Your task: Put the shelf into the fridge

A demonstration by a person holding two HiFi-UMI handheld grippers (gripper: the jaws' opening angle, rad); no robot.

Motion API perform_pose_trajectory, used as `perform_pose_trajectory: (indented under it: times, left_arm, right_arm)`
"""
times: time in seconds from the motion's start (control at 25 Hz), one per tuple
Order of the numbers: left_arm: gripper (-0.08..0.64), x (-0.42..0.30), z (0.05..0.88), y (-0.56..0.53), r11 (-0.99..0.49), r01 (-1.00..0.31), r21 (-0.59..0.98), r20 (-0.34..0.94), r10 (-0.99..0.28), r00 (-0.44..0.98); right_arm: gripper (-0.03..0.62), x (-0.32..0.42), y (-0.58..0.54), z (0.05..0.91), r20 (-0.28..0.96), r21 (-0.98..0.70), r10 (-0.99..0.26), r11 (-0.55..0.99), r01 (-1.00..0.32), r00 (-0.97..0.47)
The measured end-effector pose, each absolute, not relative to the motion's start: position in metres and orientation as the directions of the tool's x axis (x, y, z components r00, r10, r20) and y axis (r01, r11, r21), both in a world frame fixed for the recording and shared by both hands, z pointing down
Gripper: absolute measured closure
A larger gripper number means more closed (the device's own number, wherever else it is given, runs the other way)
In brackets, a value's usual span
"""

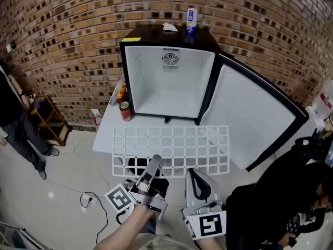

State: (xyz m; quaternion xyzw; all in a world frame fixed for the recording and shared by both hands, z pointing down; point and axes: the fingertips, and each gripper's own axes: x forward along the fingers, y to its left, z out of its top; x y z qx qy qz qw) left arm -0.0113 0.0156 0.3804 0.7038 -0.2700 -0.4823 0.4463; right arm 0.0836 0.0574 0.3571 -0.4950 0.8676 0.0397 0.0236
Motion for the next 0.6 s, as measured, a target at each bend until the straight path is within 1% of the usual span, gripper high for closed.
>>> perform_pose_trajectory:
  times: [0.12,0.28,0.4,0.6]
  left_arm:
    - [0.537,-0.017,0.381,-0.008,-0.453,0.058,0.89,-0.437,-0.809,0.393]
    - [0.537,-0.028,0.382,-0.04,-0.438,0.067,0.896,-0.426,-0.812,0.399]
    - [0.537,-0.038,0.381,-0.065,-0.433,0.068,0.899,-0.422,-0.811,0.406]
    - [0.537,-0.051,0.383,-0.106,-0.42,0.083,0.904,-0.414,-0.808,0.42]
  right_arm:
    - [0.592,0.077,0.035,0.362,-0.058,0.062,-0.858,0.508,-0.859,-0.511]
    - [0.592,0.064,0.003,0.358,-0.056,0.036,-0.868,0.492,-0.87,-0.494]
    - [0.592,0.053,-0.022,0.359,-0.036,0.06,-0.868,0.493,-0.868,-0.495]
    - [0.592,0.038,-0.062,0.36,-0.027,0.033,-0.88,0.474,-0.88,-0.475]
